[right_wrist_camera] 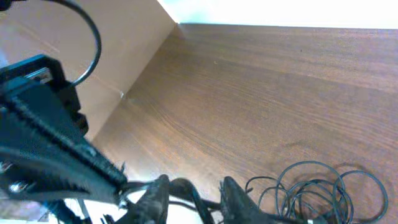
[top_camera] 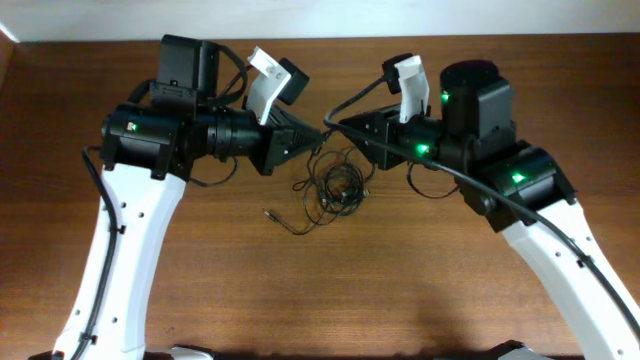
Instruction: Untangle cables
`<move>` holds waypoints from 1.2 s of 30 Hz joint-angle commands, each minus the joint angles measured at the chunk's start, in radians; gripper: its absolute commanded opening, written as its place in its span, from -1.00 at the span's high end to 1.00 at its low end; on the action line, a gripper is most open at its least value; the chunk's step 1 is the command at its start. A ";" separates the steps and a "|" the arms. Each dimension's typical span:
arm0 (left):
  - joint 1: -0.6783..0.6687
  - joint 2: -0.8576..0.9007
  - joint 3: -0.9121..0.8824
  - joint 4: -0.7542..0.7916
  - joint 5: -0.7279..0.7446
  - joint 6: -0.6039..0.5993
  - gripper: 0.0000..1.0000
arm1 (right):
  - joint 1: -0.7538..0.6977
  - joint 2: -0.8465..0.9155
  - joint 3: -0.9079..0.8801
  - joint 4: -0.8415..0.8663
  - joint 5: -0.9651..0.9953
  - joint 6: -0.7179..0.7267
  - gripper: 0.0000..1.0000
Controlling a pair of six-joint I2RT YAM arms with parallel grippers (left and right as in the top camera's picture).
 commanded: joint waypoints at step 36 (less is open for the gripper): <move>0.147 -0.002 0.005 0.028 -0.116 -0.199 0.76 | 0.005 0.002 0.014 -0.034 0.115 0.063 0.92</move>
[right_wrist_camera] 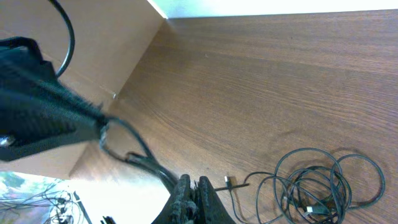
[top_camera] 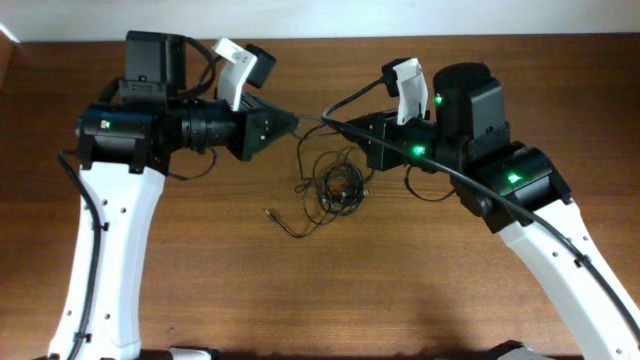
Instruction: Untangle cables
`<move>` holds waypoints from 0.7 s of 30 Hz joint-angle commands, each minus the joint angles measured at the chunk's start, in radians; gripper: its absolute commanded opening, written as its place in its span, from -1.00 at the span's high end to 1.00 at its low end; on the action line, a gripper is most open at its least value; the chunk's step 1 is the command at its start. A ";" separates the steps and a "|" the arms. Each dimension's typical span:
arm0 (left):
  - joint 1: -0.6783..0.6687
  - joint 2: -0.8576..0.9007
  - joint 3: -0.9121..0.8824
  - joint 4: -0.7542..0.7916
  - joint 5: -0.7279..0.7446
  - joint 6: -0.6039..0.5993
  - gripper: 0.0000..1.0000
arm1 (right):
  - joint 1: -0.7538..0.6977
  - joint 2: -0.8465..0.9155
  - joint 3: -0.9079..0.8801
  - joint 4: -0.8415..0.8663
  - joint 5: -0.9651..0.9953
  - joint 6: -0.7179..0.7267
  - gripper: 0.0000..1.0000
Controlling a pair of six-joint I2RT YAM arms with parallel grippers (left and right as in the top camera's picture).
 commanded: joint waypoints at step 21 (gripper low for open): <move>-0.094 0.000 0.004 -0.059 -0.124 0.096 -0.02 | -0.005 0.000 0.014 0.004 0.057 0.028 0.92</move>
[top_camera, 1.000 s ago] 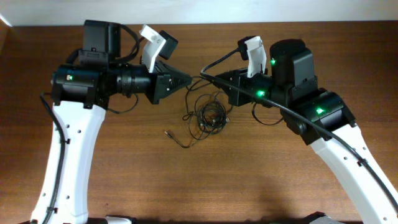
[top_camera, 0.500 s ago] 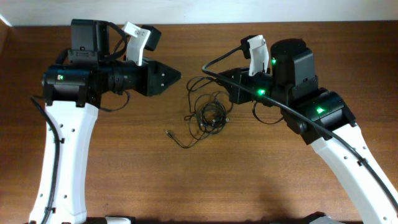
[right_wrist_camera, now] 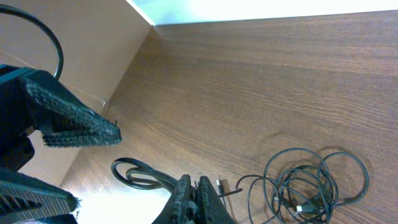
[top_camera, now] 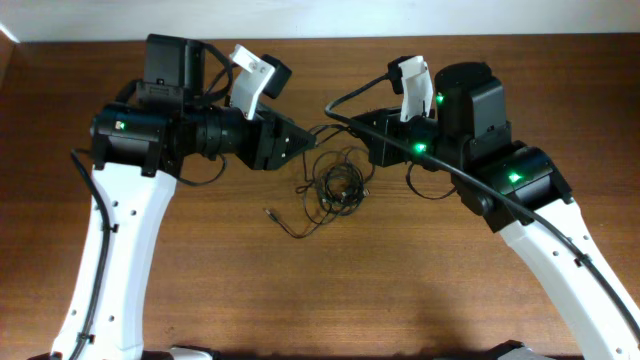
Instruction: Untangle cables
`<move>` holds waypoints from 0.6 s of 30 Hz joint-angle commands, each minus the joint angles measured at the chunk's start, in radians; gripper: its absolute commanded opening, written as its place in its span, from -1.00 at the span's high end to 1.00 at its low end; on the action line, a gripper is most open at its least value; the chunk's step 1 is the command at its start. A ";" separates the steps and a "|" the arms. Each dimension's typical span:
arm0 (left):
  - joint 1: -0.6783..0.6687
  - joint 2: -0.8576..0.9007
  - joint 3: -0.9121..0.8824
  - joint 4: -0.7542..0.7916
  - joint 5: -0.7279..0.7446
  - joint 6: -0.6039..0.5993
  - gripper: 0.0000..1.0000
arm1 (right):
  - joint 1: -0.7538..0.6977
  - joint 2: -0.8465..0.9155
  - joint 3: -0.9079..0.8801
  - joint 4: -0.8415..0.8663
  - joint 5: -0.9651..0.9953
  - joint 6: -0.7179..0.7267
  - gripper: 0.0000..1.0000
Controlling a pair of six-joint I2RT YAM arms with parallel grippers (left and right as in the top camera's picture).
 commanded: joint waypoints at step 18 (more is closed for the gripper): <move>-0.073 0.040 0.005 0.012 -0.095 0.042 0.58 | -0.003 -0.001 0.014 0.011 -0.010 0.033 0.92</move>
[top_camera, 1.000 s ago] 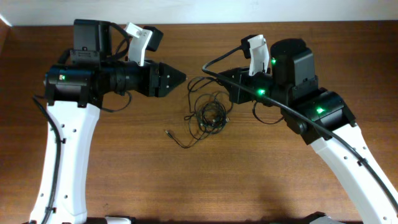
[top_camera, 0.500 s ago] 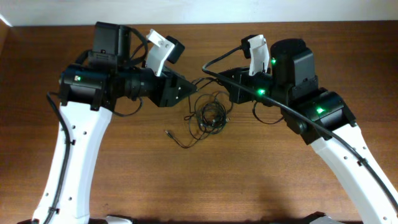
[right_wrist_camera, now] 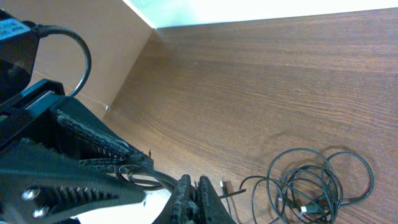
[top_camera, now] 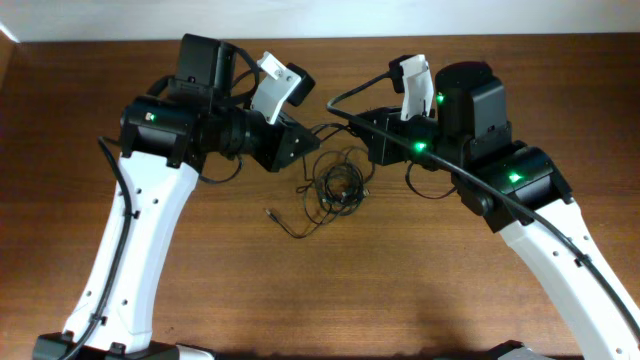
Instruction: Untangle cables
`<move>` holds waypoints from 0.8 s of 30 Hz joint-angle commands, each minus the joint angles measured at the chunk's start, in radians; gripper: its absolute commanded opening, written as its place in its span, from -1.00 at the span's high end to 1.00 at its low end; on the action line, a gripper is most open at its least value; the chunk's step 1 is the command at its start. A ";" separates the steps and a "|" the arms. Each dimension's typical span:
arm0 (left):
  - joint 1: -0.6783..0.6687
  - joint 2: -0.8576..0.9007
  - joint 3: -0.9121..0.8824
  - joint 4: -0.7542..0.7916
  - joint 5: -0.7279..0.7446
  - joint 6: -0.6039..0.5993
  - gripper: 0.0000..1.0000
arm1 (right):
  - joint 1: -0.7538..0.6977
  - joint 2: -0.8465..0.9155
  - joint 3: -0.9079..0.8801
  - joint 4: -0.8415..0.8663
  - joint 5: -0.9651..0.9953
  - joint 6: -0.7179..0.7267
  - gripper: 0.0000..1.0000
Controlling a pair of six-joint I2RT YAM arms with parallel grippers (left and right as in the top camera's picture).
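Note:
A tangle of thin black cables [top_camera: 336, 186] lies on the brown table [top_camera: 420, 280], seen also as the coils [right_wrist_camera: 320, 183] in the right wrist view. My right gripper [top_camera: 342, 127] [right_wrist_camera: 193, 186] hangs above it, shut on a strand whose free part forms a small loop [right_wrist_camera: 134, 177] sticking out to the left. My left gripper [top_camera: 303, 141] [right_wrist_camera: 144, 171] faces it at close range, its fingers [right_wrist_camera: 93, 134] standing above and below that loop with a narrow gap. One plug end [top_camera: 268, 213] trails out front left of the tangle.
Both arms reach in over the far half of the table, their tips almost touching. A cardboard-coloured wall [right_wrist_camera: 74, 50] stands at the table's left edge. Another plug [right_wrist_camera: 225, 185] lies on the wood beside the coils.
My left gripper was wide open and apart from the loop; now it has come right up to my right gripper with its fingers around the loop. The right gripper and the tangle have not moved.
Both grippers first met above the tangle around one strand. Then my right gripper was shut on it and my left held the strand drawn out to the left. Later the left was open and the loop hung free. Now the left brackets the loop again.

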 commanded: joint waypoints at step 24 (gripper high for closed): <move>0.000 -0.066 0.005 0.030 -0.007 0.016 0.55 | -0.003 -0.001 0.014 -0.009 -0.009 0.006 0.92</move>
